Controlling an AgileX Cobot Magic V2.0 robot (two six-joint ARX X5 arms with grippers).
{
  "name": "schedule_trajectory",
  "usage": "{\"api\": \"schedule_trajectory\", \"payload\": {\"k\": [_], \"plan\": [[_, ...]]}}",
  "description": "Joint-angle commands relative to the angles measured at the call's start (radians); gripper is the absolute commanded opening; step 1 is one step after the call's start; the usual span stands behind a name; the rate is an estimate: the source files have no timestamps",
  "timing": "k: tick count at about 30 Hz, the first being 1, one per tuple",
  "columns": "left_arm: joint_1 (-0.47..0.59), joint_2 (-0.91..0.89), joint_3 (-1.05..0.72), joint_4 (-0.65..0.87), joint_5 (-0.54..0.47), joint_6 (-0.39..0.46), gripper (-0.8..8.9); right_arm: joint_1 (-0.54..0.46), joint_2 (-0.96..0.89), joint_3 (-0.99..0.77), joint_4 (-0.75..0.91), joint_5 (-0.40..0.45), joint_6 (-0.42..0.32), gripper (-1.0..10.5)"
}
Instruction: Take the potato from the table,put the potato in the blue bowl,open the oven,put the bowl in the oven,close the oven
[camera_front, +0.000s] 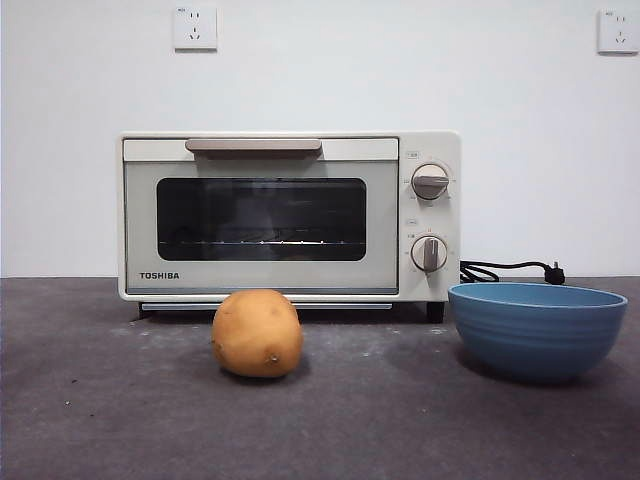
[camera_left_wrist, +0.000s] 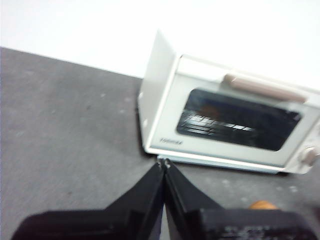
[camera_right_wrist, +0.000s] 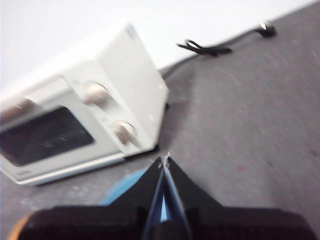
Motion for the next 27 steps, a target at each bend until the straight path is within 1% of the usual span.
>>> {"api": "schedule_trajectory", "payload": {"k": [1, 3, 7, 9, 12, 19, 23, 27], "plan": [[0.002, 0.026, 0.073, -0.053, 0.013, -0.022, -0.08, 0.003, 0.052, 0.084, -0.036, -0.018, 0.010, -0.1], [0.002, 0.051, 0.126, -0.091, 0.043, -0.022, -0.08, 0.004, 0.099, 0.154, -0.093, -0.028, -0.003, -0.1], [0.002, 0.120, 0.238, -0.168, 0.126, -0.014, -0.08, 0.011, 0.209, 0.312, -0.232, -0.108, -0.084, -0.1], [0.002, 0.158, 0.290, -0.205, 0.171, 0.006, -0.08, 0.019, 0.264, 0.391, -0.307, -0.135, -0.117, -0.1], [0.002, 0.218, 0.368, -0.272, 0.245, 0.034, -0.08, 0.033, 0.347, 0.514, -0.433, -0.200, -0.187, -0.1], [0.002, 0.337, 0.515, -0.441, 0.402, 0.113, -0.08, 0.071, 0.504, 0.753, -0.697, -0.205, -0.315, -0.1], [0.001, 0.370, 0.568, -0.519, 0.440, 0.145, -0.08, 0.095, 0.539, 0.809, -0.772, -0.205, -0.350, -0.1], [0.000, 0.378, 0.590, -0.531, 0.448, 0.148, -0.08, 0.117, 0.543, 0.813, -0.785, -0.204, -0.353, -0.1]]}}
